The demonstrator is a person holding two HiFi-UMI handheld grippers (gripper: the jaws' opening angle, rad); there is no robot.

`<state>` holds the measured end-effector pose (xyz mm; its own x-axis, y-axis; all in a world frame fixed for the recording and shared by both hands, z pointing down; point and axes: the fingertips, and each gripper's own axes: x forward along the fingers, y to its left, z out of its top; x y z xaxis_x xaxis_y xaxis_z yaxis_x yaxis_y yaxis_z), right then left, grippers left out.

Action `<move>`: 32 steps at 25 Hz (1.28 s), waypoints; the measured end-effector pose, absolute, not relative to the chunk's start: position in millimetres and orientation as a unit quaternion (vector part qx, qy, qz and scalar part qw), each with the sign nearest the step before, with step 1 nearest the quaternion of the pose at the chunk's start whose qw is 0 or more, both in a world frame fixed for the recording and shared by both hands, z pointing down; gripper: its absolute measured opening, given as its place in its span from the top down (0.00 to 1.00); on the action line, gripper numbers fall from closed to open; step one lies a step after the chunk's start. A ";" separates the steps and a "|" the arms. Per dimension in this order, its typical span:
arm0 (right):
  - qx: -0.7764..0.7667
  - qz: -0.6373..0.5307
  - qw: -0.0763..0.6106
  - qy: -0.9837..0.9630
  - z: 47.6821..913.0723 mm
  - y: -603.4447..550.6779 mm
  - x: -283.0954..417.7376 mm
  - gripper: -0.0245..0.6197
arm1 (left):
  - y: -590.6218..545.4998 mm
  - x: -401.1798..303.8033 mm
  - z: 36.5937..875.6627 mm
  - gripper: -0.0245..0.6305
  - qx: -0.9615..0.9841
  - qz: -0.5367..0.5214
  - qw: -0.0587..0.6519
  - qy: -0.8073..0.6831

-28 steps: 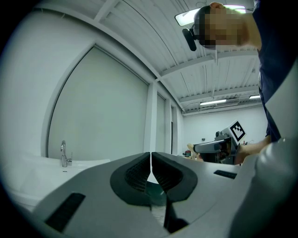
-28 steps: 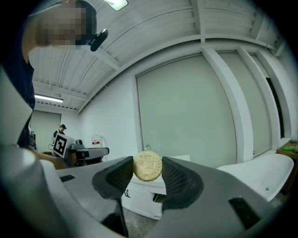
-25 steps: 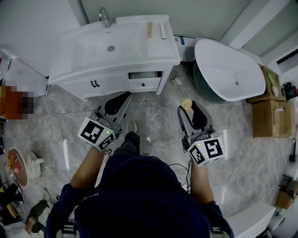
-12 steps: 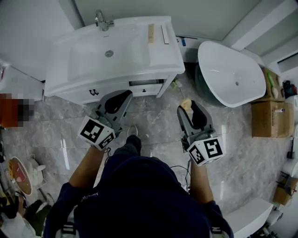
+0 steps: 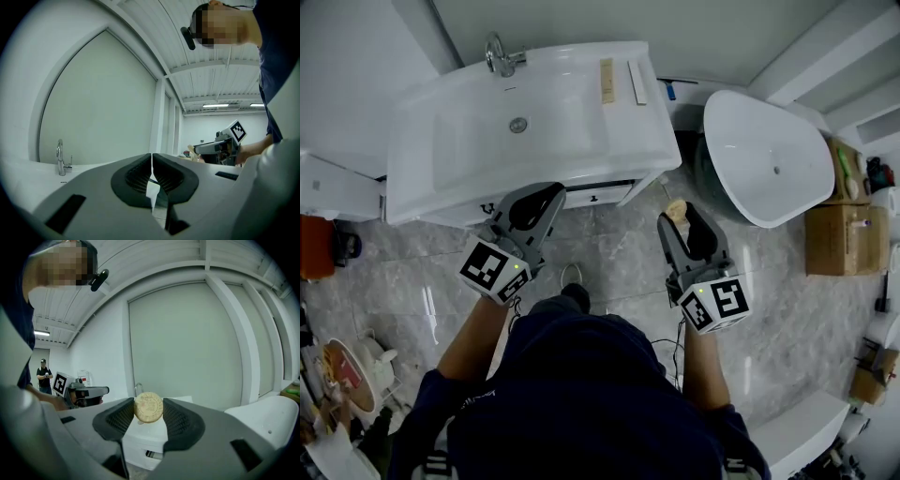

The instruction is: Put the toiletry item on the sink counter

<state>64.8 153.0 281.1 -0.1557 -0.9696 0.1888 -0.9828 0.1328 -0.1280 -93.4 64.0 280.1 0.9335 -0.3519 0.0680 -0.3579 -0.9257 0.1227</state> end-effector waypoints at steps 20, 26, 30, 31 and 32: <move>0.657 0.118 0.041 -0.743 292.5 62.3 66.3 0.65 | -22.5 -83.5 296.4 0.91 0.983 0.027 0.080 -0.161; 0.652 0.122 0.040 -0.747 299.2 34.6 80.5 0.65 | -45.3 -72.4 301.2 0.91 0.982 0.032 0.080 -0.168; 0.643 0.124 0.040 -0.755 305.6 11.1 91.1 0.65 | -64.3 -61.4 305.5 0.91 0.980 0.038 0.080 -0.176; 0.641 0.125 0.040 -0.756 307.5 5.9 94.4 0.65 | -68.5 -58.2 306.7 0.91 0.980 0.040 0.081 -0.178; 0.639 0.127 0.041 -0.758 309.4 0.9 98.0 0.65 | -72.5 -54.8 308.0 0.91 0.979 0.042 0.081 -0.180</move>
